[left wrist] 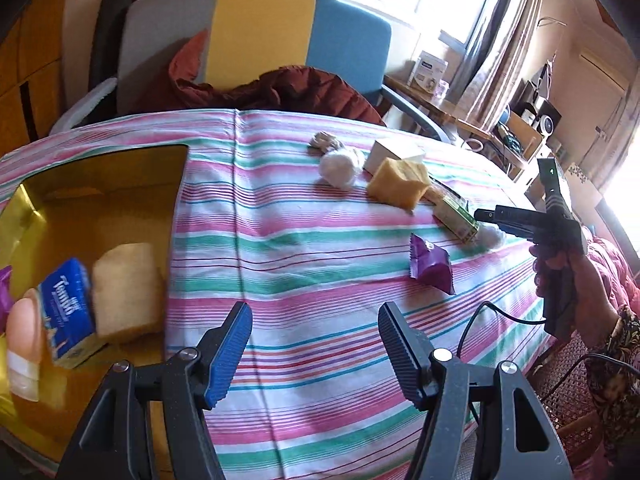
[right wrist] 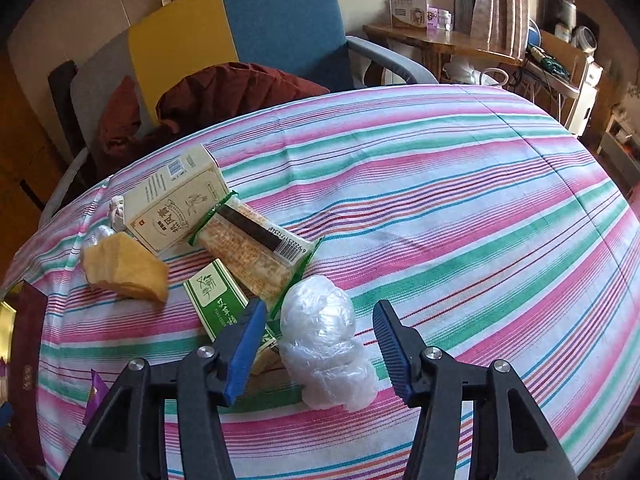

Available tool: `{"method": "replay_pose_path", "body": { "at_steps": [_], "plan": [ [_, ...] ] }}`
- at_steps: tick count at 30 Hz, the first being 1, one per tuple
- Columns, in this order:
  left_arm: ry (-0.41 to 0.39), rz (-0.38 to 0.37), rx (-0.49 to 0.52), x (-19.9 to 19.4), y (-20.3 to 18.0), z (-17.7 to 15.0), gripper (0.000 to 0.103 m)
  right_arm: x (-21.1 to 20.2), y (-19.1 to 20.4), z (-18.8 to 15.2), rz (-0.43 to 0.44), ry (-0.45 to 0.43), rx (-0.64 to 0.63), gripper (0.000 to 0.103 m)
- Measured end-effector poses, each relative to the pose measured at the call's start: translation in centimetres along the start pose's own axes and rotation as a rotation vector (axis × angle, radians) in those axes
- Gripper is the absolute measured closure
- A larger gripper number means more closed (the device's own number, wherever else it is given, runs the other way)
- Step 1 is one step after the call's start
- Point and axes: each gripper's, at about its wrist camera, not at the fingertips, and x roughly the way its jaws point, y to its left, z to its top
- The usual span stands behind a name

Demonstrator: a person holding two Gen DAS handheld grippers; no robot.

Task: Organize objects

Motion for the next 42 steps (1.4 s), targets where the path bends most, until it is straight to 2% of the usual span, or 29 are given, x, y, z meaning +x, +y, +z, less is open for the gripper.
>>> {"method": "replay_pose_path", "body": {
  "at_steps": [5,12,20,27,30,34,37,42],
  "plan": [
    [0.036,-0.028,0.030,2.0,-2.2,0.8,0.037,0.0,-1.0,0.0,-0.028,0.035,0.034,0.046],
    [0.078,-0.070,0.087,4.2,-5.1,1.6,0.037,0.1,0.0,0.1,0.010,0.046,0.009,0.046],
    [0.130,-0.096,0.105,6.4,-6.9,2.2,0.037,0.6,-1.0,-0.1,0.097,0.090,0.103,0.046],
    [0.143,-0.100,0.130,8.5,-8.7,3.2,0.036,1.0,-1.8,-0.2,0.199,0.133,0.189,0.064],
    [0.145,-0.104,0.148,9.2,-9.6,3.6,0.035,1.7,-1.9,-0.6,0.208,0.167,0.207,0.062],
    [0.155,-0.095,0.180,10.6,-10.8,3.9,0.035,1.7,-0.7,-0.6,0.174,0.160,0.154,0.062],
    [0.159,-0.083,0.219,11.5,-11.8,3.9,0.035,1.6,-0.3,-0.7,0.148,0.155,0.126,0.066],
    [0.151,-0.058,0.274,12.8,-13.0,3.7,0.035,0.8,-1.0,-0.4,0.131,0.115,0.149,0.067]
  ]
}}
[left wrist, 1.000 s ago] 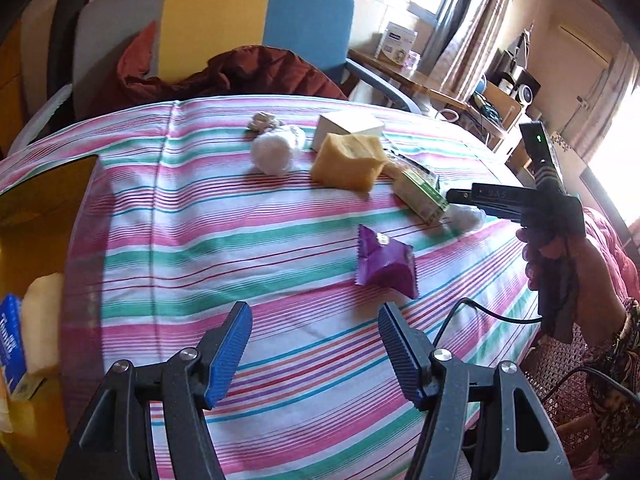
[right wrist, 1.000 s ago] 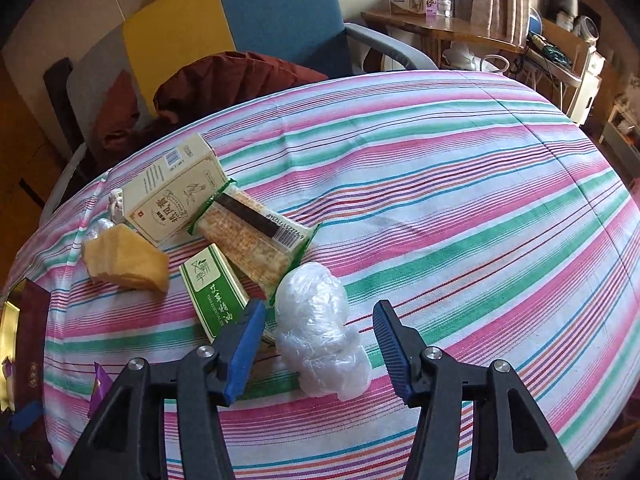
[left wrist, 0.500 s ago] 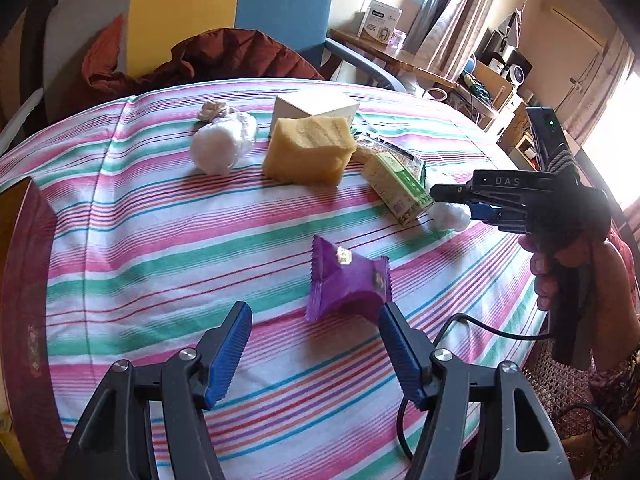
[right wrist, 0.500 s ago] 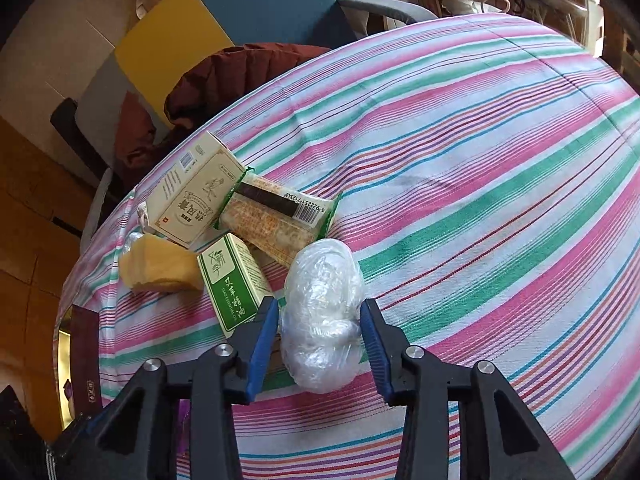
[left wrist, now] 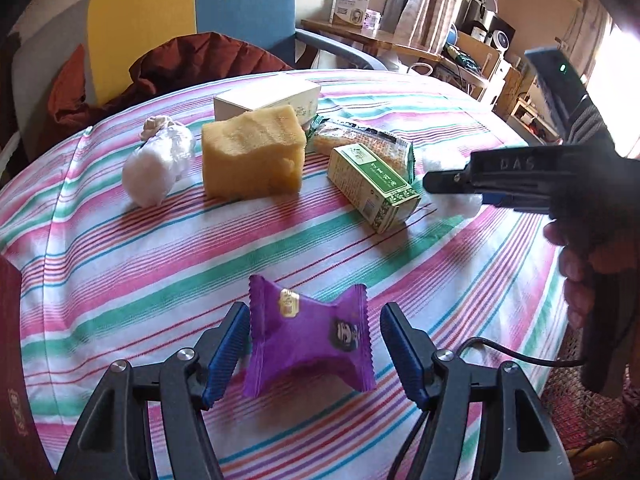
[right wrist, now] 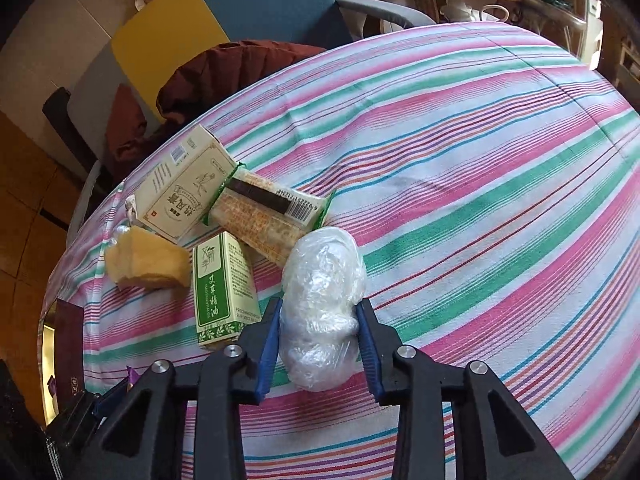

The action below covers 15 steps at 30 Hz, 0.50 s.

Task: Organize objects
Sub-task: 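Grasp the plastic-wrapped bundle with right tool while left tool grasps purple packet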

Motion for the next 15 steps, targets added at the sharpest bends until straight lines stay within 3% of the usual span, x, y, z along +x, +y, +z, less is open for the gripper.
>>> {"method": "replay_pose_path", "body": {
  "at_steps": [4,6,11,15],
  "plan": [
    [-0.035,0.033,0.037,0.4,-0.1,-0.3,0.036,-0.9,0.2,0.4,-0.004,-0.047,-0.017,0.067],
    [-0.064,0.054,0.051,0.4,0.2,-0.7,0.046,-1.2,0.5,0.7,-0.002,-0.063,-0.034,0.067],
    [-0.106,0.054,0.067,-0.5,1.2,-1.9,0.052,-2.1,1.3,0.5,0.001,-0.103,-0.082,0.067],
    [-0.136,0.029,0.024,-1.2,2.3,-3.1,0.053,-2.5,2.4,0.2,0.014,-0.134,-0.114,0.067]
  ]
}}
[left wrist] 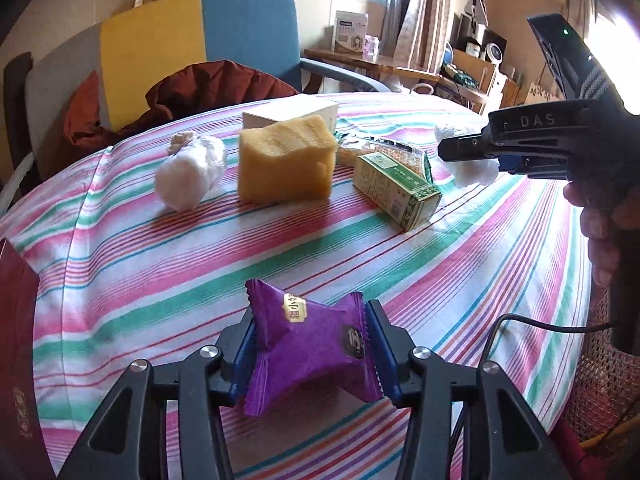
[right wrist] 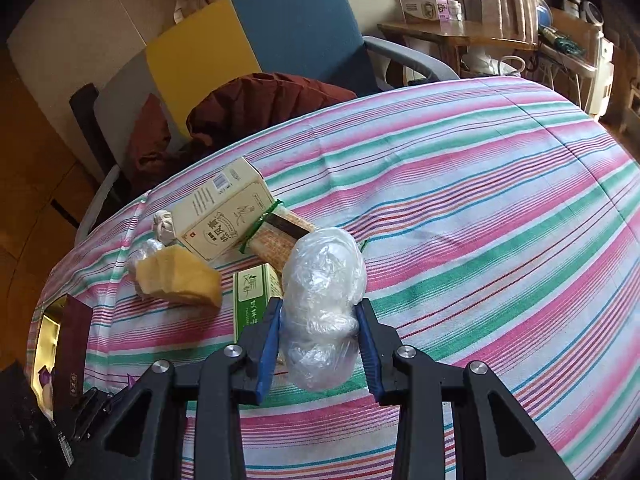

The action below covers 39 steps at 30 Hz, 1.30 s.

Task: Organize objects
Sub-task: 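Grasp the plastic-wrapped bundle with right tool while left tool grasps purple packet, then carry the bundle in right tool and purple packet in left tool over the gold tray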

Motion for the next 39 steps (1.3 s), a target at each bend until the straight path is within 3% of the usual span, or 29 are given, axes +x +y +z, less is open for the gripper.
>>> {"method": "replay_pose_path", "body": {
  "at_steps": [7,12,20,30,39],
  "plan": [
    [-0.033,-0.001,0.000,-1.2,0.9,-1.5,0.056,-0.5,3.1,-1.2,0.128,-0.010,-0.085,0.067],
    [-0.029,-0.007,-0.042,-2.4,2.0,-2.3,0.058,-0.3,7.3,-2.9,0.210,0.001,-0.228,0.067],
    [-0.040,0.039,-0.095,-4.8,3.5,-3.2,0.059,1.0,9.9,-5.2,0.213,0.039,-0.341,0.067],
    [-0.099,0.154,-0.108,-9.2,5.1,-3.4,0.059,1.5,11.3,-6.6,0.220,0.054,-0.397,0.067],
    [-0.149,0.174,-0.210,-13.9,9.3,-4.9,0.059,0.8,13.0,-7.7,0.233,0.033,-0.439,0.067]
  ]
}}
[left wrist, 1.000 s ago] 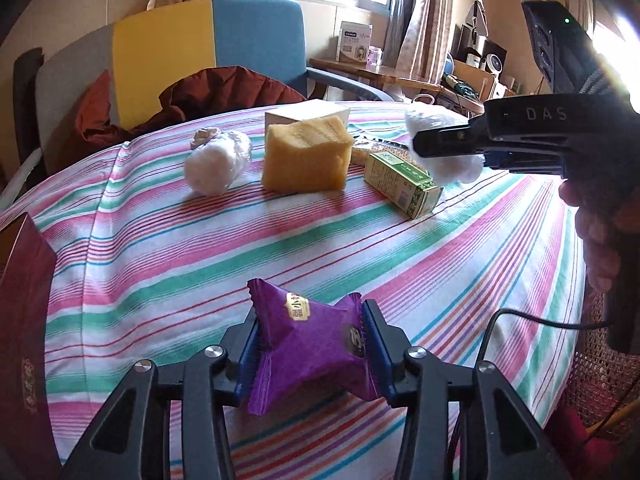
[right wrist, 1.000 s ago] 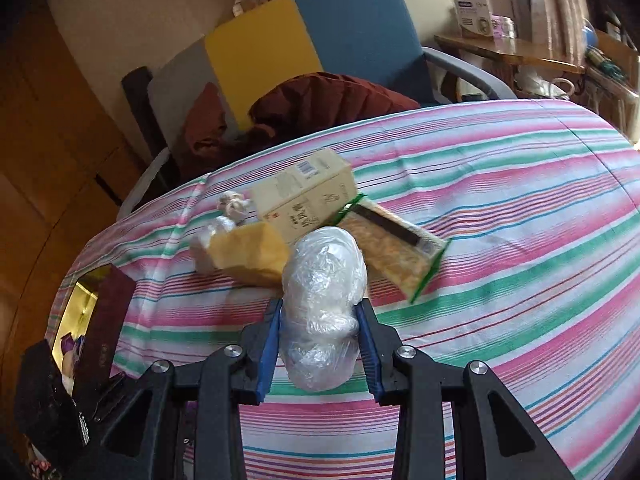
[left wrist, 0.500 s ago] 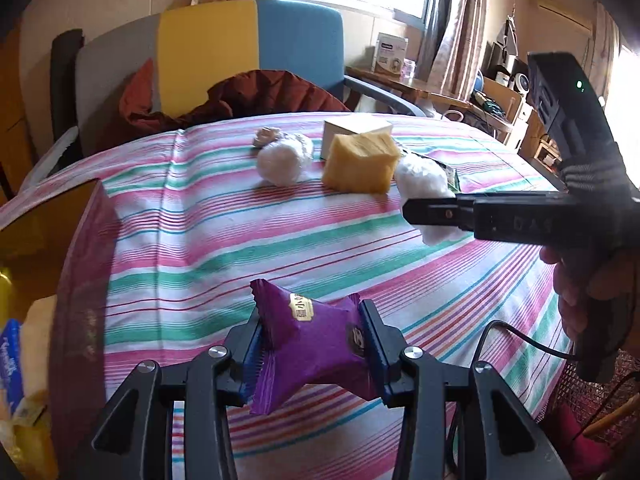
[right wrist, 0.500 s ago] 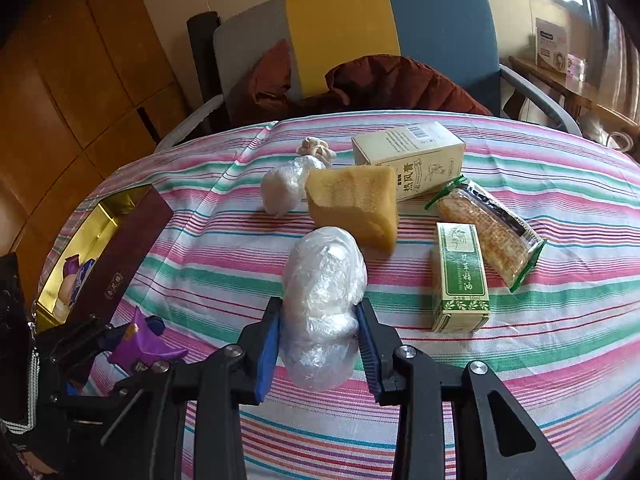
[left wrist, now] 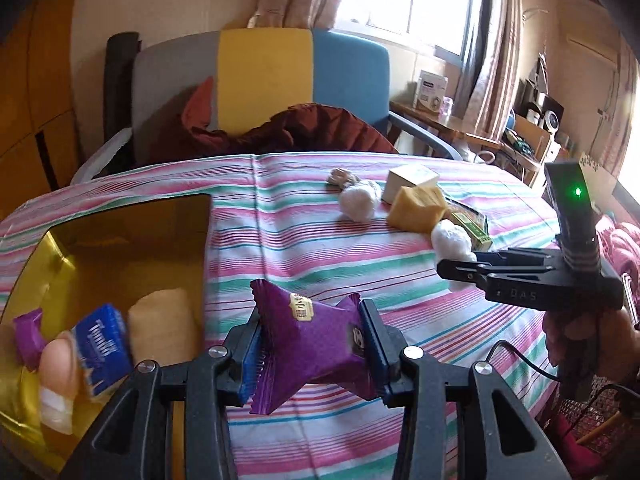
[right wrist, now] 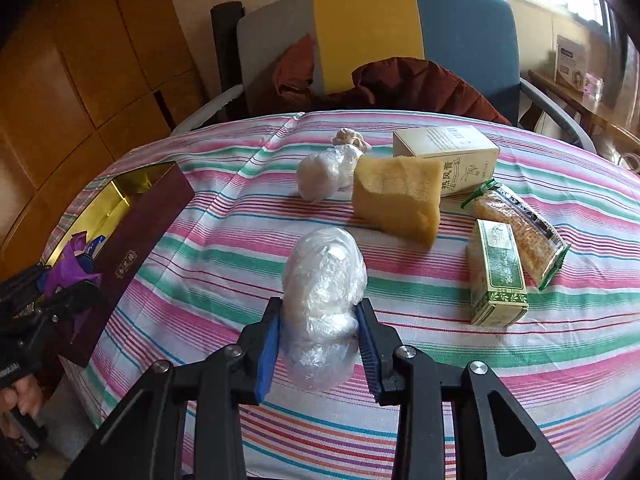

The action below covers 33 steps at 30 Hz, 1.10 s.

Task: Organize objects
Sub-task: 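Carry the bundle in right tool and purple packet in left tool over the gold tray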

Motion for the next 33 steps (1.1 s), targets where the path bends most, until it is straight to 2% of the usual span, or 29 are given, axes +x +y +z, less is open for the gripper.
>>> {"method": "replay_pose_path", "body": {
  "at_steps": [9,17,23,25,29,33],
  "plan": [
    [0.036,0.004,-0.134,-2.9,6.5,-2.1,0.059,-1.2,2.6,0.5,-0.024,-0.068,-0.032,0.067],
    [0.082,0.037,-0.209,-3.2,10.9,-4.4,0.059,-1.9,8.2,1.0,0.077,-0.099,-0.043,0.066],
    [0.115,-0.010,-0.259,-2.9,12.3,-5.2,0.054,-2.1,13.6,1.7,0.162,-0.128,-0.089,0.066],
    [0.128,-0.005,-0.268,-2.7,12.4,-5.3,0.049,-2.1,15.3,1.9,0.180,-0.138,-0.116,0.066],
    [0.153,0.042,-0.253,-2.3,12.1,-5.5,0.047,-1.9,18.0,2.0,0.204,-0.141,-0.160,0.066],
    [0.149,0.018,-0.264,-2.5,12.4,-5.4,0.043,-1.4,19.5,2.0,0.229,-0.129,-0.175,0.066]
  ]
}}
